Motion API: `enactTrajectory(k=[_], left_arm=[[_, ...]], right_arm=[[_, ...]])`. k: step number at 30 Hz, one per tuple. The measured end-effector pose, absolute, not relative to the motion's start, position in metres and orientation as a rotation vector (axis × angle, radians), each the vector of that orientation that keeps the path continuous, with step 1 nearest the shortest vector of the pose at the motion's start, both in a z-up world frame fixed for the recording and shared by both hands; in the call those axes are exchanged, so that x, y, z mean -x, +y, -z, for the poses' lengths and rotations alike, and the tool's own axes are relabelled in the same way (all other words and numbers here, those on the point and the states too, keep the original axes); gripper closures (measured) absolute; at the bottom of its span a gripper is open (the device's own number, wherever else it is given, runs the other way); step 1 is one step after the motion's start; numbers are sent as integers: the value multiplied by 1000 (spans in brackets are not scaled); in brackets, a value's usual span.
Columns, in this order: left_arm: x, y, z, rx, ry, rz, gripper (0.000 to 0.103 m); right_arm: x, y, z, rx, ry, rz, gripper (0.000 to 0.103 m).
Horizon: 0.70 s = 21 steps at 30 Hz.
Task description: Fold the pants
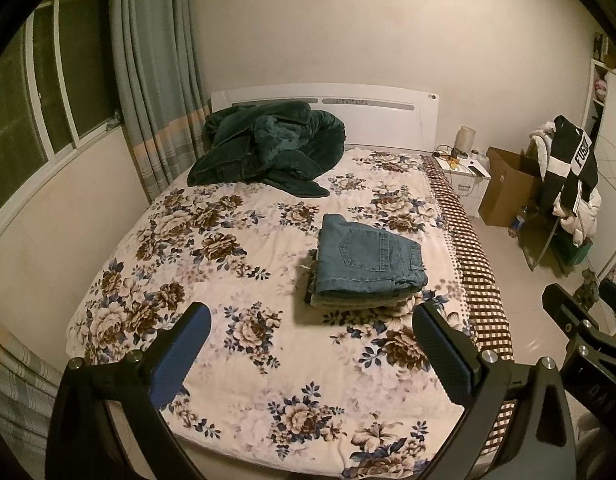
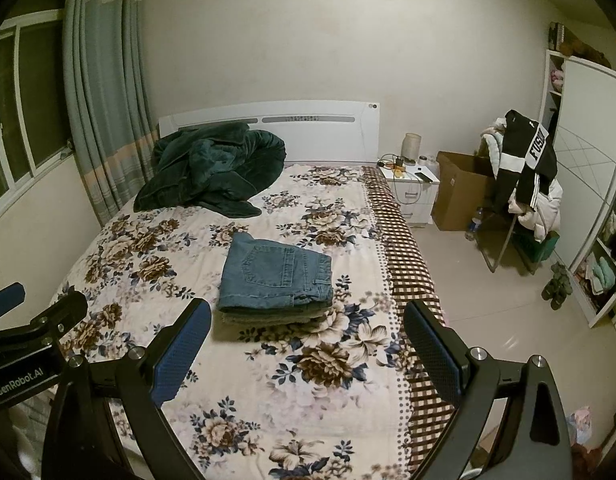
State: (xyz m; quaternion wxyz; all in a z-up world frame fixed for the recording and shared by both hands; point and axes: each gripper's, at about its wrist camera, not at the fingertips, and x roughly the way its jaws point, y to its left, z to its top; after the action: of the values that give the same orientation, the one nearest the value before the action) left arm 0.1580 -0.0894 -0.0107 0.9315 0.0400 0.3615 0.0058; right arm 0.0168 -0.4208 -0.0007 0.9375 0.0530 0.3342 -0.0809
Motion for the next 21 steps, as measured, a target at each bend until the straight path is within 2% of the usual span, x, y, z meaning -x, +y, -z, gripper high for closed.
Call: enactTrajectory(k=[21], left_arm=[[-157,-88,11,-81,735,-17,0]], right_arm=[[-19,-421,-1,-103,684,159,4]])
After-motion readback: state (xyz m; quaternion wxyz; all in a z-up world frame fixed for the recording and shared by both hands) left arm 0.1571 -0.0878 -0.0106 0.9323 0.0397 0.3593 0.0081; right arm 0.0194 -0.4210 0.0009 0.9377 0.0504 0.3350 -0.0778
